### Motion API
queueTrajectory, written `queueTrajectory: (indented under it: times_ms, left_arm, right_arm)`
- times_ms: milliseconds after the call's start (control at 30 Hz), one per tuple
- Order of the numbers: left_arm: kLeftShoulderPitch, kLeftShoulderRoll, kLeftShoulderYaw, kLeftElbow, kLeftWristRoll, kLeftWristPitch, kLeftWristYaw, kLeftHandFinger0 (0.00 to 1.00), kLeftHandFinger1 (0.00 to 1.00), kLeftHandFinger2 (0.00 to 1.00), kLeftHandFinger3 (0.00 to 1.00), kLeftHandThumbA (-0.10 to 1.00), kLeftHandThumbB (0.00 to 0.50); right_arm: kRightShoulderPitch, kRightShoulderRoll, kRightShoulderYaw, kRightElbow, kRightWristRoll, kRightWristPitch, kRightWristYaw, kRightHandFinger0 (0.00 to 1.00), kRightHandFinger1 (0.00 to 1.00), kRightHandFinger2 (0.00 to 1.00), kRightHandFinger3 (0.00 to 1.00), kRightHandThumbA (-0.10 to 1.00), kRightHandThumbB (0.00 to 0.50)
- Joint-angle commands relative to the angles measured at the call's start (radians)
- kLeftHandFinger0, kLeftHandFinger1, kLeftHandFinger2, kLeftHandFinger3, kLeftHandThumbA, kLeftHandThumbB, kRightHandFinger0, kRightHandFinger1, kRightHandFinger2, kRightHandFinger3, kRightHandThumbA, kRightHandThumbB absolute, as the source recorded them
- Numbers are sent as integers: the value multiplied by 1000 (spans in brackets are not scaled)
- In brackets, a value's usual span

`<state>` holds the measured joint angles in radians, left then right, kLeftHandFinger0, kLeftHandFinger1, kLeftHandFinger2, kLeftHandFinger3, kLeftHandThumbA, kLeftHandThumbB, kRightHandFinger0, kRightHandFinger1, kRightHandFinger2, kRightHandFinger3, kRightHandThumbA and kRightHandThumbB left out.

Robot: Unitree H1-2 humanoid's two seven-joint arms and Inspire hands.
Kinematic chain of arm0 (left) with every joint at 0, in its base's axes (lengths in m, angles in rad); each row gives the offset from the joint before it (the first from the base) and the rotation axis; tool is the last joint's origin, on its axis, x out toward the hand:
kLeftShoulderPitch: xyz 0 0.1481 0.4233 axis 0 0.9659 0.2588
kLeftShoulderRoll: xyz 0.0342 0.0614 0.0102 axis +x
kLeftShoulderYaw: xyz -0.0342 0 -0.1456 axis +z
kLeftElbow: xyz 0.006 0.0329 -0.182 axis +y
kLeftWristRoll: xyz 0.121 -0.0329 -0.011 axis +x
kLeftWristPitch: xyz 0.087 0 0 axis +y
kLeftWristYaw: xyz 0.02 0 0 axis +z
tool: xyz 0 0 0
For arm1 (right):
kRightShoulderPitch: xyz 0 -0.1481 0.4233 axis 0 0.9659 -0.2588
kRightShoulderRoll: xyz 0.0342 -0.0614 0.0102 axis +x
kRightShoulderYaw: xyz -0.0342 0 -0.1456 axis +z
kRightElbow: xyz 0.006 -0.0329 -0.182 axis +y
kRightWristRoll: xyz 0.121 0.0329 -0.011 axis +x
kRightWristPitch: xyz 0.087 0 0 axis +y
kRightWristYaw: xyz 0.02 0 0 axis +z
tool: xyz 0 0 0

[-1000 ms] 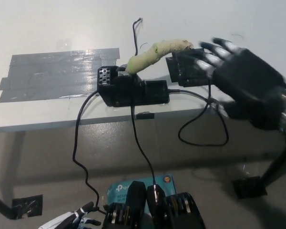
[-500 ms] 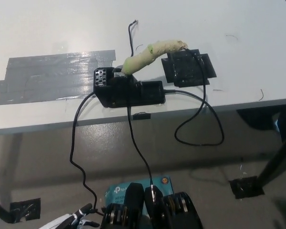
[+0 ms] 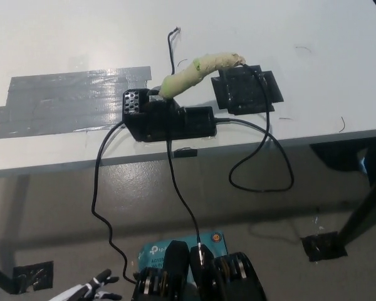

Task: The robot uses its right hand to grab and lift the soldering gun kept on the middle of the table and puts it in its base

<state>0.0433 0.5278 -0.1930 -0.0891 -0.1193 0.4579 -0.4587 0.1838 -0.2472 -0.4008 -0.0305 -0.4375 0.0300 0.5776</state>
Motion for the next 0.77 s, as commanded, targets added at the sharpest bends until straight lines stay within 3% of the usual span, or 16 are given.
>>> queueTrajectory:
  times_ms: [0, 233, 400, 733]
  left_arm:
    - [1, 8, 39, 9, -52, 12, 17, 1000, 880, 877, 1000, 1000, 500]
    - [7, -8, 53, 12, -73, 12, 55, 1000, 921, 912, 1000, 1000, 497]
    - [25, -22, 83, -12, -80, 12, 88, 1000, 989, 997, 1000, 1000, 410]
    - [41, -16, 108, -9, -93, 12, 111, 1000, 994, 1000, 1000, 1000, 367]
  right_arm:
    - [-20, -29, 4, 6, 119, -115, -122, 1000, 1000, 1000, 1000, 173, 293]
    - [-29, -72, 76, -14, 125, -85, -125, 1000, 1000, 1000, 1000, 175, 301]
    - [-46, -82, 109, -21, 159, -55, -139, 1000, 1000, 1000, 1000, 222, 311]
    - [-60, -88, 153, -6, 188, -34, -166, 1000, 1000, 1000, 1000, 198, 297]
